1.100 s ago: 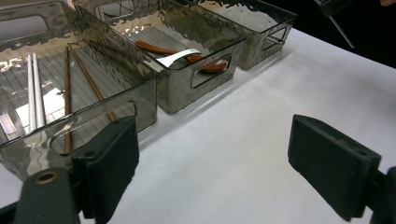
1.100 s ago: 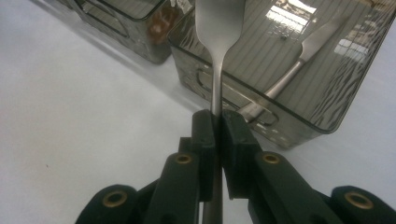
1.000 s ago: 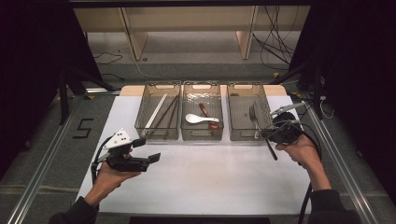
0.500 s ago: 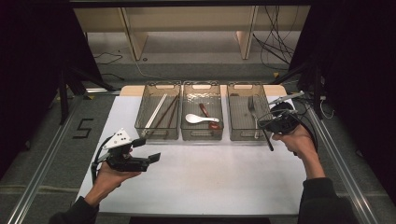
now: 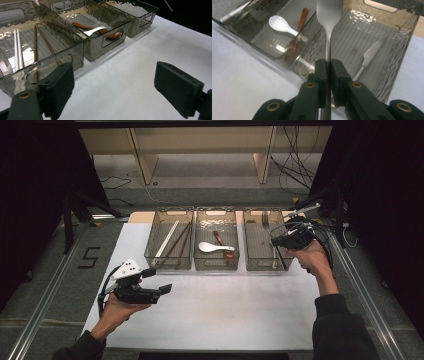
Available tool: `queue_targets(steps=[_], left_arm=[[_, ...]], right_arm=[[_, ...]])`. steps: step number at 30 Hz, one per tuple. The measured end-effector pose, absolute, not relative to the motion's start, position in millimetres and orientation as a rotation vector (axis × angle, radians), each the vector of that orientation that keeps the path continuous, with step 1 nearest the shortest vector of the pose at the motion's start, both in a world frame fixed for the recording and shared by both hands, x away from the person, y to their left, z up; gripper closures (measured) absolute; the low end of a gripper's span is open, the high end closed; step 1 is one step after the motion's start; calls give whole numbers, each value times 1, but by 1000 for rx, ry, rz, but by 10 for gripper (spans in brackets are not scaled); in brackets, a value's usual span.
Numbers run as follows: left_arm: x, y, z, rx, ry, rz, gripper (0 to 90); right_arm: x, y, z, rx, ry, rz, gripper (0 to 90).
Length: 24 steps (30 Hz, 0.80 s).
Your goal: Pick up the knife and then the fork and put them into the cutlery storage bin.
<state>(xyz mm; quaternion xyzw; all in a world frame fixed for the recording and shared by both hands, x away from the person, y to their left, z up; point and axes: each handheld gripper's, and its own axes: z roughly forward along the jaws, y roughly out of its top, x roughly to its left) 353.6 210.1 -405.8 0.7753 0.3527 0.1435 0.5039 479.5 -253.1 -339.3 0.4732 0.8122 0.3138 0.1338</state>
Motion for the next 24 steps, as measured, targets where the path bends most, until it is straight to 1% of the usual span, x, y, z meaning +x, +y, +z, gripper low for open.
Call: queue_targets(steps=[11,24], left_arm=[[354,210,-406,1871,851,344,160],[354,209,-405,1870,848,342,160]], right_arm=[[504,-247,-332,1415,2332,893,848],[521,-250,-336,1459,2278,877,847]])
